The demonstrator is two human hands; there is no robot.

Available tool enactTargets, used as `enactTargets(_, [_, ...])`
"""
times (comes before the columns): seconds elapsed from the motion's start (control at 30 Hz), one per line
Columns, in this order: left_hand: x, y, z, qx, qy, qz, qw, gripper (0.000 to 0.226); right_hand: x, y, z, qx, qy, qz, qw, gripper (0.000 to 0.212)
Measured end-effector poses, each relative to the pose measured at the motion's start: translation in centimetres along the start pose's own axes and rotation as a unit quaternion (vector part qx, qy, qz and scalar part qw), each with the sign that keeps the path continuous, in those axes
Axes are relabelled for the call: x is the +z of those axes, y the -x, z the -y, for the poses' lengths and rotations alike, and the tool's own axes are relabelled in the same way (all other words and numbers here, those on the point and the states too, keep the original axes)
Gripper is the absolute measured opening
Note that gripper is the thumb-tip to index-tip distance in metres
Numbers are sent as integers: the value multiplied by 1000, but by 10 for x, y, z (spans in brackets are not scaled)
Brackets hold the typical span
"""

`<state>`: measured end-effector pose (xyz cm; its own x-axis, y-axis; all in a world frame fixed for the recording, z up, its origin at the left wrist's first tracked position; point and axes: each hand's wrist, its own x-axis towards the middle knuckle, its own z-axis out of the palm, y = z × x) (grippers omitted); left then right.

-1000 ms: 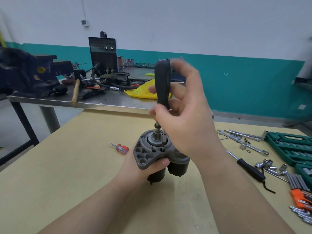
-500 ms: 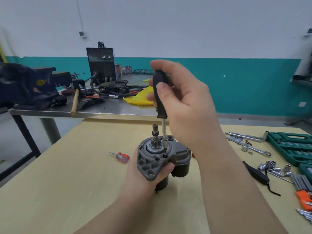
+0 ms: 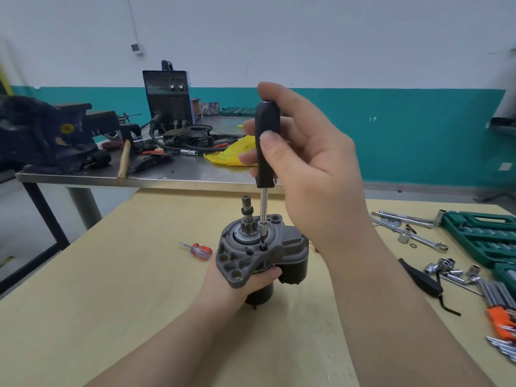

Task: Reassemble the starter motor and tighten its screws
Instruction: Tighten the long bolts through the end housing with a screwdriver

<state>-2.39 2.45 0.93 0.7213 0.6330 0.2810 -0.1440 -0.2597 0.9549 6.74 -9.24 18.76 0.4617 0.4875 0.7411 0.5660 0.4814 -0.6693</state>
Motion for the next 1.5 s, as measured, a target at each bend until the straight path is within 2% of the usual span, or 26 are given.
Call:
enactTargets(0.2, [1, -2, 9, -20, 3, 21, 1000, 54, 0, 0, 0, -16, 13, 8, 1000, 52])
enactTargets(0.33, [1, -3, 11, -26, -16, 35, 999, 54, 1, -2, -3, -23, 36, -10, 999, 46])
enactTargets(0.4, [3, -9, 16, -36, -34, 38, 998, 45, 0, -2, -6, -19, 20, -12, 1000, 39])
enactTargets(0.47, [7, -18, 20, -42, -69, 57, 995, 32, -2, -2, -7, -8, 6, -4, 1000, 41])
enactTargets(0.53, [10, -25, 23, -48, -71, 61, 994, 41, -3, -2, -7, -11, 10, 5, 1000, 48])
enactTargets(0.7, [5, -20, 24, 7, -19, 13, 1000, 56, -4, -2, -6, -16, 32, -15, 999, 67])
enactTargets(0.8, [3, -18, 26, 8, -2, 18, 1000, 51, -3, -3, -7, -18, 39, -31, 999, 54])
enactTargets(0.9, [4, -22, 24, 17, -25, 9, 1000, 53, -2, -2, -7, -7, -10, -28, 1000, 38])
enactTargets(1.03, [6, -23, 23, 22, -41, 16, 999, 50, 0, 0, -4, 2, -25, -13, 1000, 40])
enactTargets(1.17, [4, -22, 21, 28, 40, 25, 999, 63, 1, -1, -4, -7, 19, -20, 1000, 47])
enactTargets(1.27, [-1, -18, 16, 23, 85, 59, 994, 66, 1, -1, -6, -6, 9, -23, 1000, 42])
enactTargets(1.37, [-4, -16, 12, 1, 113, 77, 991, 64, 0, -1, -7, 6, -25, -17, 1000, 36])
enactTargets(1.5, [-6, -15, 6, -12, 105, 79, 991, 57, 0, -1, -7, 11, -28, -6, 1000, 41])
